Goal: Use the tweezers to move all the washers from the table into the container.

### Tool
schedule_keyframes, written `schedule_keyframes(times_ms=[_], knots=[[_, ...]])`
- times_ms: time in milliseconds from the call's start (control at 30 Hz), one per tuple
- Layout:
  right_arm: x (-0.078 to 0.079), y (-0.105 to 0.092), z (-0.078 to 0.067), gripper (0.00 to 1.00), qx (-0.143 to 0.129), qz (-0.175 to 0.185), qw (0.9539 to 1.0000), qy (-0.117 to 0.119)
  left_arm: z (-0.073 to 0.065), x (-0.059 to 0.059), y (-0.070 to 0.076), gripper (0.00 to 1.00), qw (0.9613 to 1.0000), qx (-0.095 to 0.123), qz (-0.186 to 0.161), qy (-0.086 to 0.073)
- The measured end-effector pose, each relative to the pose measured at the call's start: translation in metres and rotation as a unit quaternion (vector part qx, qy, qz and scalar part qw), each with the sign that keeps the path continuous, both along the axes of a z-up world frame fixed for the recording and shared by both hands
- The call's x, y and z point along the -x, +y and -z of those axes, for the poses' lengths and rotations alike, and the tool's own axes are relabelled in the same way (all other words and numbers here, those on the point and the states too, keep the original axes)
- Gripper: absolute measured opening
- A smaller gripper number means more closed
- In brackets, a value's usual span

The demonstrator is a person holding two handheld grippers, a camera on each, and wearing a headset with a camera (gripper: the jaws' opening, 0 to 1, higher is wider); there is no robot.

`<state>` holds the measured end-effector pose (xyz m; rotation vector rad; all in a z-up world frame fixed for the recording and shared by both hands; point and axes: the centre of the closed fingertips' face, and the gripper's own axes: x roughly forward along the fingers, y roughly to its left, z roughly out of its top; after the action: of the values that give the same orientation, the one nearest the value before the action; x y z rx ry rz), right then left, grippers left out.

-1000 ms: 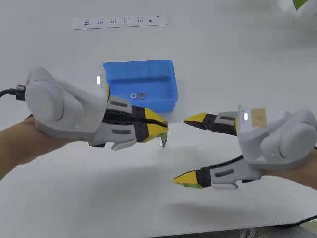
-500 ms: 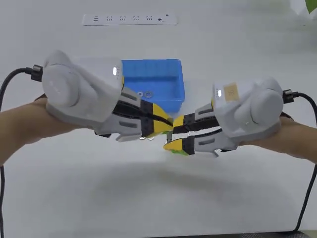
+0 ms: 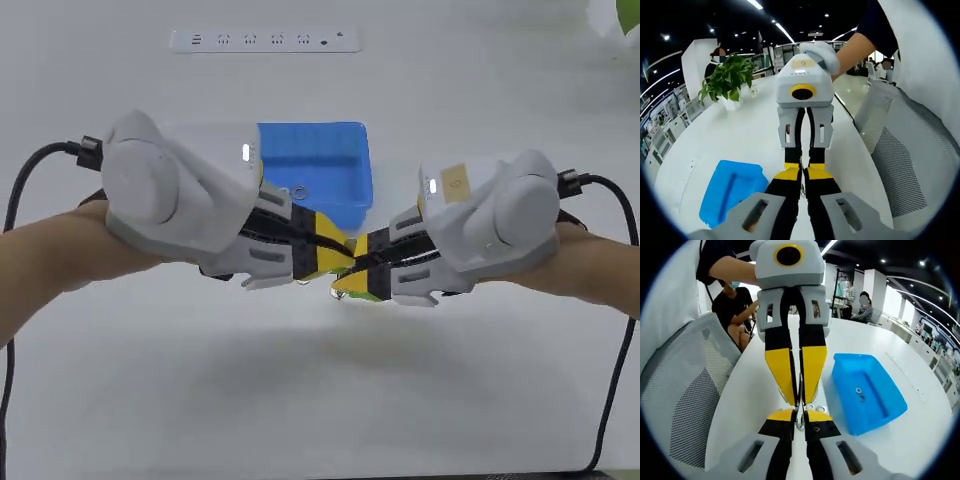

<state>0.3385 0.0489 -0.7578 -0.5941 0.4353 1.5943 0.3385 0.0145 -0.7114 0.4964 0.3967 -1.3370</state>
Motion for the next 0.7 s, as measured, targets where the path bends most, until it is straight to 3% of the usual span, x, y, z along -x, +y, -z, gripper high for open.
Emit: schedule_keyframes(times_ms=[67,133,300,367,467,500,567,667,700], knots=[[0.0,0.0,0.0,0.08,0.0,-0.004,1.0,-0.005,0.005,0.002,0.003,0.09,0.9999,-0.016,-0.003,-0.001],[-0.001,0.001,0.0,0.08,0.0,-0.003,1.0,-0.006,0.01,0.005,0.006,0.18,0.9995,-0.032,-0.004,-0.006],[-0.002,0.001,0.001,0.08,0.002,-0.006,0.9999,-0.011,0.003,0.001,0.016,0.39,0.9984,-0.027,-0.039,-0.03],[0.0,0.0,0.001,0.08,0.003,-0.008,0.9999,-0.01,-0.003,-0.001,0.023,0.43,0.9975,-0.014,-0.064,-0.027],[0.002,0.0,0.001,0.08,0.004,-0.01,0.9999,-0.012,-0.005,0.002,0.033,0.47,0.9963,-0.017,-0.082,-0.02],[0.002,0.0,0.001,0.08,0.004,-0.01,0.9999,-0.012,-0.004,0.006,0.037,0.49,0.9952,-0.01,-0.098,0.002],[0.002,0.0,-0.002,0.08,0.001,-0.007,0.9999,-0.011,-0.003,0.008,0.042,0.52,0.9932,-0.003,-0.115,0.018],[0.002,0.001,-0.008,0.08,-0.009,0.001,0.9999,-0.008,-0.002,0.005,0.054,0.66,0.989,-0.01,-0.147,-0.003],[0.002,0.001,-0.011,0.08,-0.011,0.002,0.9999,-0.008,-0.003,0.007,0.057,0.71,0.9879,-0.008,-0.155,-0.002]])
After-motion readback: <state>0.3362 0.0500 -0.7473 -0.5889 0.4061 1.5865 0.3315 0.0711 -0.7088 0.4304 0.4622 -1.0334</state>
